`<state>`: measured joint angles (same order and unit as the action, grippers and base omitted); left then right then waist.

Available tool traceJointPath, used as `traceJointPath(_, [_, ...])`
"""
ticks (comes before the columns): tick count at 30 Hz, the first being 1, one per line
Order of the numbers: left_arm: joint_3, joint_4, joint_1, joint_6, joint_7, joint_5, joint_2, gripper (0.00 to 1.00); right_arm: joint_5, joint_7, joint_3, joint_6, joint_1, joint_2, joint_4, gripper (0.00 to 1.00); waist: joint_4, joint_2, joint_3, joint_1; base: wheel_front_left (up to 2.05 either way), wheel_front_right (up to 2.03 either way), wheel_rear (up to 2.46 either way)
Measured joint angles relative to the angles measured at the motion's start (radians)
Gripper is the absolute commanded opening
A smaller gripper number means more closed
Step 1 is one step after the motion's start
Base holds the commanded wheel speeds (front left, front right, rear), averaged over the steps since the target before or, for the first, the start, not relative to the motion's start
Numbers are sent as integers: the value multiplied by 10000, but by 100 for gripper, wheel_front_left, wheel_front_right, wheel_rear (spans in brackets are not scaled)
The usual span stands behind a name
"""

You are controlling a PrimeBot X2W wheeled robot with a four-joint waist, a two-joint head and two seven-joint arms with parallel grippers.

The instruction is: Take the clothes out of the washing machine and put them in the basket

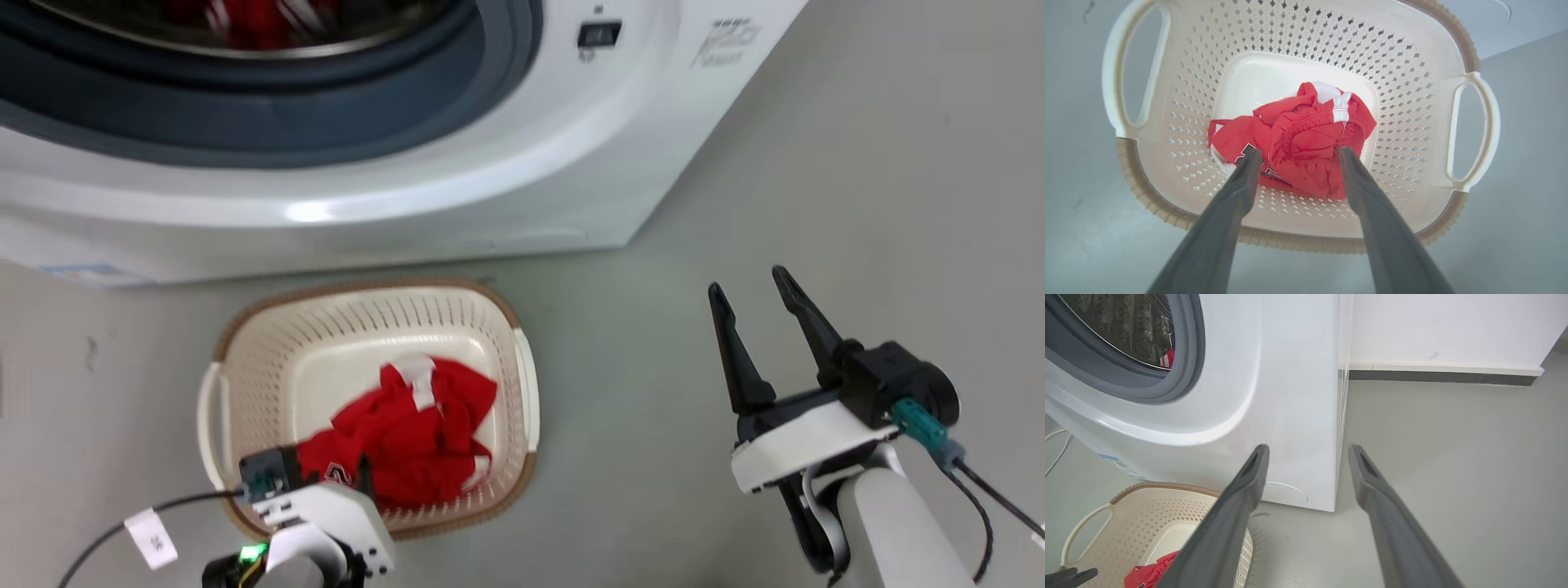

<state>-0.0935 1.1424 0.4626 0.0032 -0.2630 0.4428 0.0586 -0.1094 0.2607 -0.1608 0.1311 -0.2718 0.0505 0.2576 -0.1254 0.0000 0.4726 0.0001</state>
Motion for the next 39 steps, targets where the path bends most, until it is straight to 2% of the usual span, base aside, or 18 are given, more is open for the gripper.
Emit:
traceJointPath(11, [558, -2924, -2273, 291, 0, -736, -59, 100, 871, -341, 662, 0, 1100, 2, -591, 100, 420, 0, -2224, -2, 0, 0, 0])
traceJointPath(19, [550, -4897, -3133, 506, 0, -1080, -73, 100, 1026, -792, 878, 0, 1699, 0, -1379, 100, 749, 0, -3066, -2, 0, 0, 0])
traceJointPath(20, [510, -5484, -3186, 581, 0, -1296, -71, 100, 1097, -897, 913, 0, 1809, 0, -1565, 100, 821, 0, -3224, -3, 0, 0, 0])
traceJointPath(25, [382, -6730, -3180, 679, 0, -1791, -75, 100, 1078, -1143, 1039, 0, 2046, 0, -2004, 100, 921, 0, -3504, -3, 0, 0, 0])
traceJointPath(29, [314, -7147, -2808, 650, 0, -2240, -75, 100, 1009, -1312, 1083, 0, 2154, 0, -2257, 100, 901, 0, -3563, -3, 0, 0, 0])
traceJointPath(34, [240, -7227, -1938, 581, 0, -2612, -27, 100, 911, -1390, 1003, 0, 2151, 0, -2483, 100, 816, 0, -3402, -2, 0, 0, 0])
traceJointPath(39, [221, -6627, -500, 541, 0, -2938, 389, 100, 734, -1394, 771, 0, 2019, 0, -2583, 100, 562, 0, -2952, -2, 0, 0, 0])
